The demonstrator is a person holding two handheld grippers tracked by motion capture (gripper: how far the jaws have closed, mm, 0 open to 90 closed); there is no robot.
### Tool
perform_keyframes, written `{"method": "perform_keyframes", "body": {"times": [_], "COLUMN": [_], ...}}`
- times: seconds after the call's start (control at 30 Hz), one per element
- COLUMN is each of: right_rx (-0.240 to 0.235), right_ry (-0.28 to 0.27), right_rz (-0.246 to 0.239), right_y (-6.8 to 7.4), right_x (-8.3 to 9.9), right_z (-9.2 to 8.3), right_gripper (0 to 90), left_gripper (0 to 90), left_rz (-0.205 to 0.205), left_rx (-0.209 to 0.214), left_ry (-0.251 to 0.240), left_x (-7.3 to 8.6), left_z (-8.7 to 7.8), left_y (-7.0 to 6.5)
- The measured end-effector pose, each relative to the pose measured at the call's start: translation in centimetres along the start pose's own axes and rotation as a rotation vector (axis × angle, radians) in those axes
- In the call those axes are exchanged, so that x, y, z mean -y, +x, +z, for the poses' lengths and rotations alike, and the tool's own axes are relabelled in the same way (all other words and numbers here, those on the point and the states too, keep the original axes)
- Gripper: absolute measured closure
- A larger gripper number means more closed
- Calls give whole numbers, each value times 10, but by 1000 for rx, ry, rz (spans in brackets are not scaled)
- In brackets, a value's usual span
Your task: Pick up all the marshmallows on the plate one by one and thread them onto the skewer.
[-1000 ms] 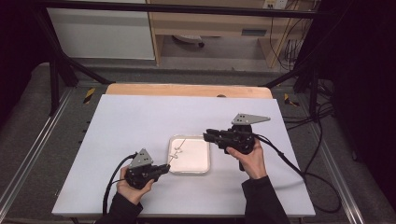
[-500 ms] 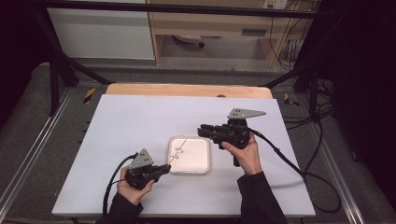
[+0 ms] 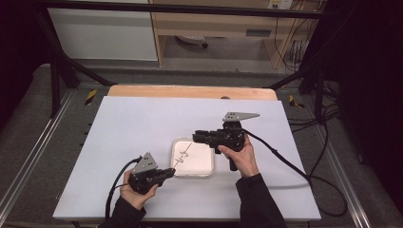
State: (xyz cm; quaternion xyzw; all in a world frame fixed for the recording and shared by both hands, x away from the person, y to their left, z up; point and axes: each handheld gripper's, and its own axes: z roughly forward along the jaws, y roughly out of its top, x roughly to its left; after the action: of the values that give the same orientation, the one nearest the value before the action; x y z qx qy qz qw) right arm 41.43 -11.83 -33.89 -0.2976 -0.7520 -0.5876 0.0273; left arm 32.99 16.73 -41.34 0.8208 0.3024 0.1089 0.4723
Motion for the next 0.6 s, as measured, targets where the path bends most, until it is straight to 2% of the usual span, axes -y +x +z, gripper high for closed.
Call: {"method": "perform_keyframes", "body": {"times": [0.4,0.6], "right_rx": [-23,-55], "right_ry": [20,23], "right_rz": [25,68], "right_y": [-4,-7], "right_x": [5,10], "right_z": [8,10], "right_gripper": [738,745], "left_gripper": [880,881], "left_rz": [7,18], "left_rx": [-4,-8], "left_ry": [-10,-7], "left_x": [0,1], "left_z": [-1,0], "left_y": [0,-1]}}
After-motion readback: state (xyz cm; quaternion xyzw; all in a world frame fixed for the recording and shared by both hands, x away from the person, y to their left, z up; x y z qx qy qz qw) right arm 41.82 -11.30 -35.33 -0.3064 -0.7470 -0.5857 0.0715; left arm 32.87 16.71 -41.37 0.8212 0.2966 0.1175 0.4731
